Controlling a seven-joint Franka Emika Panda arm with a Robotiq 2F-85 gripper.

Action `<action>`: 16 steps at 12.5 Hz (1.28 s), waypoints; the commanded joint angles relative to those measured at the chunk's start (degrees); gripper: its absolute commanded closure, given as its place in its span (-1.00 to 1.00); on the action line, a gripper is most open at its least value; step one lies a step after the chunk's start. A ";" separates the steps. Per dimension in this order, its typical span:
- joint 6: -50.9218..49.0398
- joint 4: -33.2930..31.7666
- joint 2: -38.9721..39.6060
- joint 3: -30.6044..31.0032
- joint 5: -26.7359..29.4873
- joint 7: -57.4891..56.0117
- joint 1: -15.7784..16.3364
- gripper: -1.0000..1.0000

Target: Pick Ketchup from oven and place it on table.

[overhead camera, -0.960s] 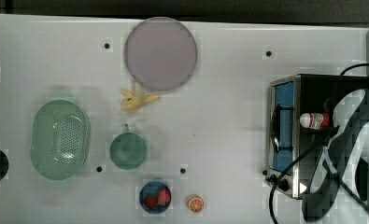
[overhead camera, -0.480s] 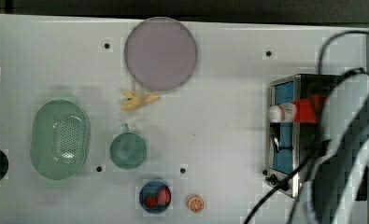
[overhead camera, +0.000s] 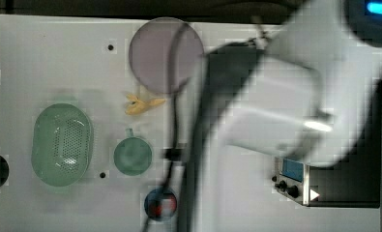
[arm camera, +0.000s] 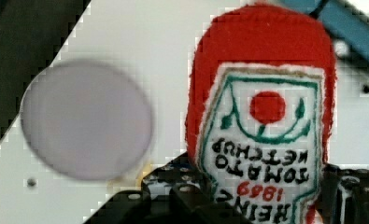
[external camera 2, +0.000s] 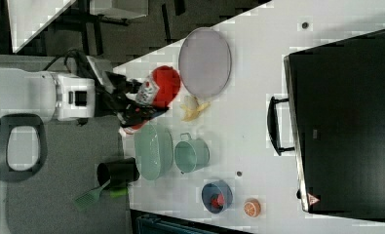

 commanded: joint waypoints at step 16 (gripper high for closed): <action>37.17 -35.02 10.31 6.19 -1.92 15.93 2.90 -0.24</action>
